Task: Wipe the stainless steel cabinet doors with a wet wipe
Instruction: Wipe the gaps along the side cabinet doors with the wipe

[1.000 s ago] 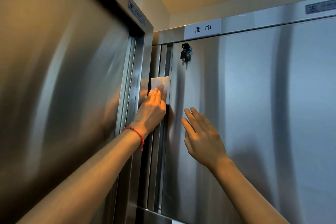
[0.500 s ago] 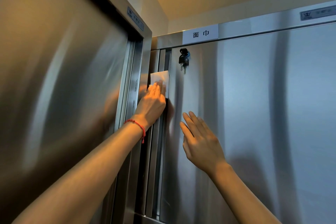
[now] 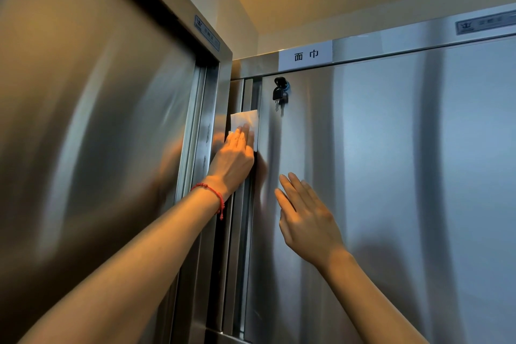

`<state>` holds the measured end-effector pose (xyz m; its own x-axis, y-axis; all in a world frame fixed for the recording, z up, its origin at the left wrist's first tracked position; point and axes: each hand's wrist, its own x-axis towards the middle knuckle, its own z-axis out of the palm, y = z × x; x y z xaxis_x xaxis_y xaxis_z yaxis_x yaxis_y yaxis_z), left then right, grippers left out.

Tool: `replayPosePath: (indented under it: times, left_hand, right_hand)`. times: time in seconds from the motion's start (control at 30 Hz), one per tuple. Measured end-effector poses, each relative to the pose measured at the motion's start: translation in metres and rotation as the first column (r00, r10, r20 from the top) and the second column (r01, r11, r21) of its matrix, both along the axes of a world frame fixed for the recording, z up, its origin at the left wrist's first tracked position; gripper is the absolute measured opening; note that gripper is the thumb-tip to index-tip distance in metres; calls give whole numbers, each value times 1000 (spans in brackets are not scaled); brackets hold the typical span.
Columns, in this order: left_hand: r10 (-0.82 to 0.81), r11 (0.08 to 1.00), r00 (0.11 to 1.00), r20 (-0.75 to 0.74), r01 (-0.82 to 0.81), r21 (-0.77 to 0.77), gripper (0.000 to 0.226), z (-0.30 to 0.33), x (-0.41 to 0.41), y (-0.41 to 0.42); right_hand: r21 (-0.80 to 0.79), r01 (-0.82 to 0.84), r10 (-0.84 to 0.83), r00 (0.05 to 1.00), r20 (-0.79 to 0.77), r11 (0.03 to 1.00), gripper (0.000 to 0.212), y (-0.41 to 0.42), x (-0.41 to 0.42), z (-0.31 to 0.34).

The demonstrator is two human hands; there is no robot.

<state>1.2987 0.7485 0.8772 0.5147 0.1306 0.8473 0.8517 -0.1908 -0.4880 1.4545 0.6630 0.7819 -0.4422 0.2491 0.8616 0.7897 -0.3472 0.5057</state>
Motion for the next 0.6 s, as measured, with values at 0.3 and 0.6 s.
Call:
replayPosePath:
  times: [0.3,0.6]
  left_hand:
    - [-11,1000,1000,4,11,-16,46,4,-1,2]
    - [-16,1000,1000,-6,16,-13,48,-10,0,7]
  right_hand:
    - [-6,-1,1,1000,0,1000,45,1,0,0]
    - [-3,-10,10,1000,-3,1000,44,1,0,0]
